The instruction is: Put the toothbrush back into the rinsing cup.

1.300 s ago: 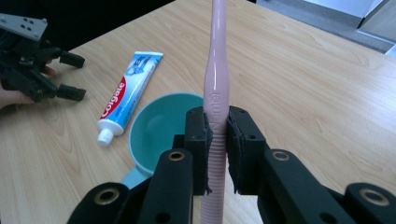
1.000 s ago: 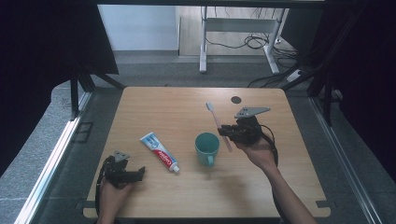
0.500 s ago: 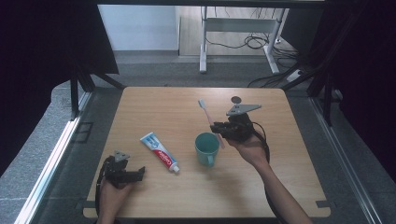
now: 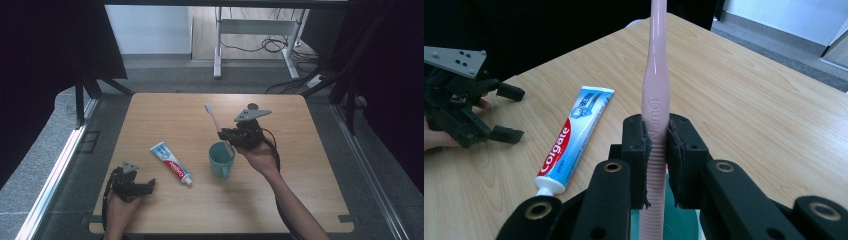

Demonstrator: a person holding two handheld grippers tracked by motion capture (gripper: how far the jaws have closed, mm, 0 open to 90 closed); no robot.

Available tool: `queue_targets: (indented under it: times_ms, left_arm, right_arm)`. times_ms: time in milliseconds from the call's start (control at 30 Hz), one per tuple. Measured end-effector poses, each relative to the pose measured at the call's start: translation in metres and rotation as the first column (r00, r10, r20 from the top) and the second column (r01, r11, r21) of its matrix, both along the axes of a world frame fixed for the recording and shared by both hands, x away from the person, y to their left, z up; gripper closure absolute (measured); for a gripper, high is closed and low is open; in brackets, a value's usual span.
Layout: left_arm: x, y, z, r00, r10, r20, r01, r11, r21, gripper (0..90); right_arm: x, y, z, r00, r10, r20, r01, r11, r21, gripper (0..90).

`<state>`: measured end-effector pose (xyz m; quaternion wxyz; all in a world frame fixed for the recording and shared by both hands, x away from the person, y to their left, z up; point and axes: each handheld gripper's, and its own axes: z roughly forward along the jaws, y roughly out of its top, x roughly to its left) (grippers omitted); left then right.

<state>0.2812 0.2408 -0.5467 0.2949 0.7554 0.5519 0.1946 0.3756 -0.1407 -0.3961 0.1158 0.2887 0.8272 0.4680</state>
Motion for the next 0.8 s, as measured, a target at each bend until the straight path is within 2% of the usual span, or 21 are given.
queue_targets:
  times_ms: [333,800]
  left_arm:
    - [0.000,0.000,0.000,1.0000,-0.004,-0.002,0.004,1.0000,0.004,0.0]
    - [0.000,0.000,0.000,1.0000,-0.004,-0.002,0.004,1.0000,0.003,0.0]
  right_arm:
    - [0.001,0.006,-0.015,0.9999,0.009,-0.007,-0.009,1.000,0.008,78.5]
    - [-0.002,0.008,-0.049,0.9984,0.028,-0.050,-0.027,1.000,0.009,78.5]
